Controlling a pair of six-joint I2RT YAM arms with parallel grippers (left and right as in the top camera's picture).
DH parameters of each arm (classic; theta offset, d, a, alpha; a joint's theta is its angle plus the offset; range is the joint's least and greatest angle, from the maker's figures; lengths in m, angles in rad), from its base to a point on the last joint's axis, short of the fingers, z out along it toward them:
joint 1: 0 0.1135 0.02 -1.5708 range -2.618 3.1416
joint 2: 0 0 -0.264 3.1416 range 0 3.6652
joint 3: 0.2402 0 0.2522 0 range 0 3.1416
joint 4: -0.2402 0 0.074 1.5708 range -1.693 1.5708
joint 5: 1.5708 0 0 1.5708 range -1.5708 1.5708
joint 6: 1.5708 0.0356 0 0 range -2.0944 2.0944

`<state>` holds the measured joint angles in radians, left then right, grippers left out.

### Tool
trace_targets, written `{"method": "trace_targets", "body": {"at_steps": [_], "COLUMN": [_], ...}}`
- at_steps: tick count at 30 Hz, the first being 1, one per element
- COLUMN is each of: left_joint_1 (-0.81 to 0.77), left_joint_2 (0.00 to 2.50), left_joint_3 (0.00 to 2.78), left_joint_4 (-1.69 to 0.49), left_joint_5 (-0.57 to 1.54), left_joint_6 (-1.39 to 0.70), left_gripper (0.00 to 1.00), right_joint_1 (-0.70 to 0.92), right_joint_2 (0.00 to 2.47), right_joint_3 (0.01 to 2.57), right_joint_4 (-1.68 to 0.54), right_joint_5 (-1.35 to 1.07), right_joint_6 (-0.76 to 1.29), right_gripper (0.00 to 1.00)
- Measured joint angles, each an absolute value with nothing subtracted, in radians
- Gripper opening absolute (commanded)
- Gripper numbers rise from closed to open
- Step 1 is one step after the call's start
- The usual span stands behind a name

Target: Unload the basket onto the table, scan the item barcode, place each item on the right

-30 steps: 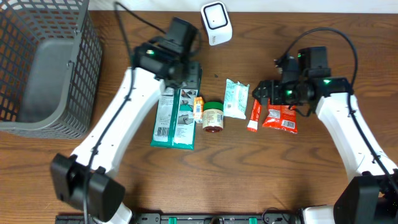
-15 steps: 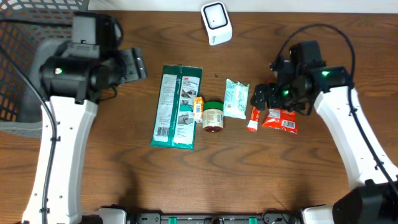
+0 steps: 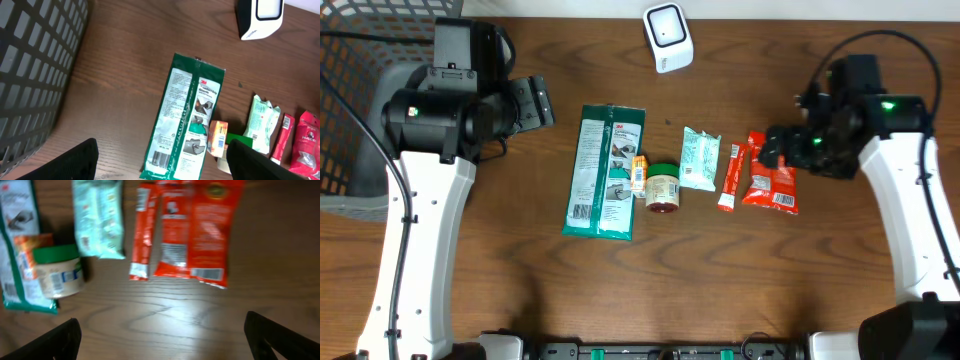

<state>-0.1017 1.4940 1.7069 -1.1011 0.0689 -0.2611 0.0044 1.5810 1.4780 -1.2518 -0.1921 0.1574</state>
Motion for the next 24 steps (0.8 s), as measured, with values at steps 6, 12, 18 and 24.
{"method": "trace_targets", "body": {"at_steps": [6,12,18,24], "left_joint_1": [-0.102,-0.102,-0.102,-0.102], "left_joint_2": [1.494,1.494,1.494,1.494], "left_joint_3": [1.707,1.707,1.707,1.707], "left_joint_4": [-1.101,-1.102,-1.102,-1.102], "left_joint_5": [0.069,0.069,0.069,0.069], "left_joint_6": [-0.261,-0.261,-0.261,-0.261], "left_gripper": [0.83,0.83,0.83,0.83], "right_joint_1": [-0.062,-0.146,-0.286,-0.371], "right_joint_2": [1.581,1.581,1.641,1.827], "right_joint_3": [1.478,1.478,1.479,1.480], "right_joint_4": [-1.276,-1.269,-1.267,-1.206], "right_joint_5": [-0.165,-0.159,-0.265,-0.336], "right_joint_6": [0.153,0.125,0.019,-0.036], "right_gripper": [0.99,0.99,0.96,0.95]}}
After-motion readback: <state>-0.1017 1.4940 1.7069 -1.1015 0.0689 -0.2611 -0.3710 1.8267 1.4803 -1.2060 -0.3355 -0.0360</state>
